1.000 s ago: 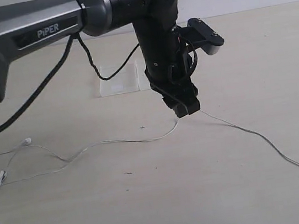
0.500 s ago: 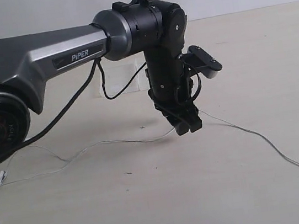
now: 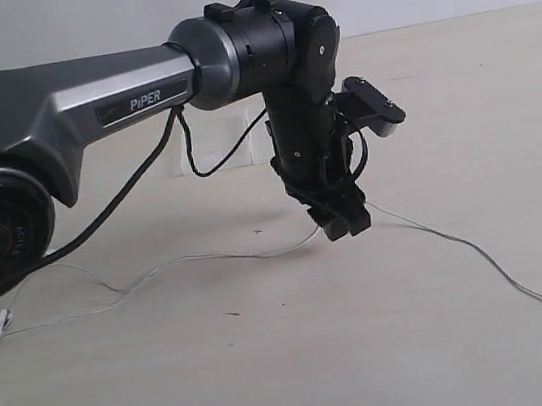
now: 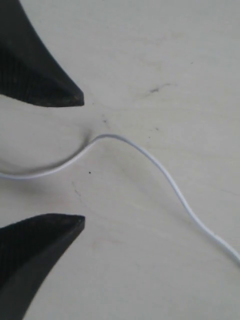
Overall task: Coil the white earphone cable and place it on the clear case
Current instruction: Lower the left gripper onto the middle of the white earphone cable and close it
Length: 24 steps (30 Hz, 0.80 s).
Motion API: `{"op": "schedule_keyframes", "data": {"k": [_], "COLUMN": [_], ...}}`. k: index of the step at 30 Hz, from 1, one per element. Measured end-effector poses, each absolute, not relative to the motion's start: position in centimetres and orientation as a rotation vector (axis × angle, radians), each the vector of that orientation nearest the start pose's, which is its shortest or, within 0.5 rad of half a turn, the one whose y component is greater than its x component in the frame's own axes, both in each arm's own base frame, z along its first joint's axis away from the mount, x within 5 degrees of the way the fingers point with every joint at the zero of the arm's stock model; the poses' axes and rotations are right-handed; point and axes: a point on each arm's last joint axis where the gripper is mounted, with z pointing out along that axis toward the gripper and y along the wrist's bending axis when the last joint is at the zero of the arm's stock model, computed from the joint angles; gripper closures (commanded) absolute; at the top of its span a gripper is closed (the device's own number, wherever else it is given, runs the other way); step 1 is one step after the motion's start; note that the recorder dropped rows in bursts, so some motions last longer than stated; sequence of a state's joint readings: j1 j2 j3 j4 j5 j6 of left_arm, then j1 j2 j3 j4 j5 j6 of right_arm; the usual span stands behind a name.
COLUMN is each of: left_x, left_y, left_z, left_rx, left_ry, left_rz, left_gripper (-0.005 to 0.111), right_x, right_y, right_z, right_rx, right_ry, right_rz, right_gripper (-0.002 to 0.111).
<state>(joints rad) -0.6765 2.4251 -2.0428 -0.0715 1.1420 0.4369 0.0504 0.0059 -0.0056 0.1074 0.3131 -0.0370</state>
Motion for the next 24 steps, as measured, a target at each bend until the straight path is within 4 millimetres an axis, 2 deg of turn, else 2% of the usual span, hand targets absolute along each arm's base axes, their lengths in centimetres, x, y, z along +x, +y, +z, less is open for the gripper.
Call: {"op": "schedule_keyframes", "data": {"k": [7, 13, 20, 24], "left_x": [38.4, 38.4, 38.3, 38.3], "left_y": [-31.6, -31.5, -31.4, -31.4], "left_z": [13.6, 12.0, 11.6, 11.6], "left_rx": [1.551, 1.566, 1.584, 1.585], "left_ry": [2.587, 2.622, 2.649, 2.655], "left_rz": [-0.125, -0.114, -0.099, -0.098], "left_gripper": [0.043, 0.043, 0.044, 0.055], "right_x": [5.4, 5.4, 5.4, 5.4], "right_y": [0.6, 0.6, 0.6, 0.6], "right_z": [18.7, 18.7, 18.7, 18.7], "right_rx": [-0.01, -0.01, -0.01, -0.01], "right_ry": [1.797, 1.797, 1.797, 1.797], "right_rz": [0.112, 0.112, 0.112, 0.112], "right_gripper": [0.108, 0.108, 0.108, 0.108]}}
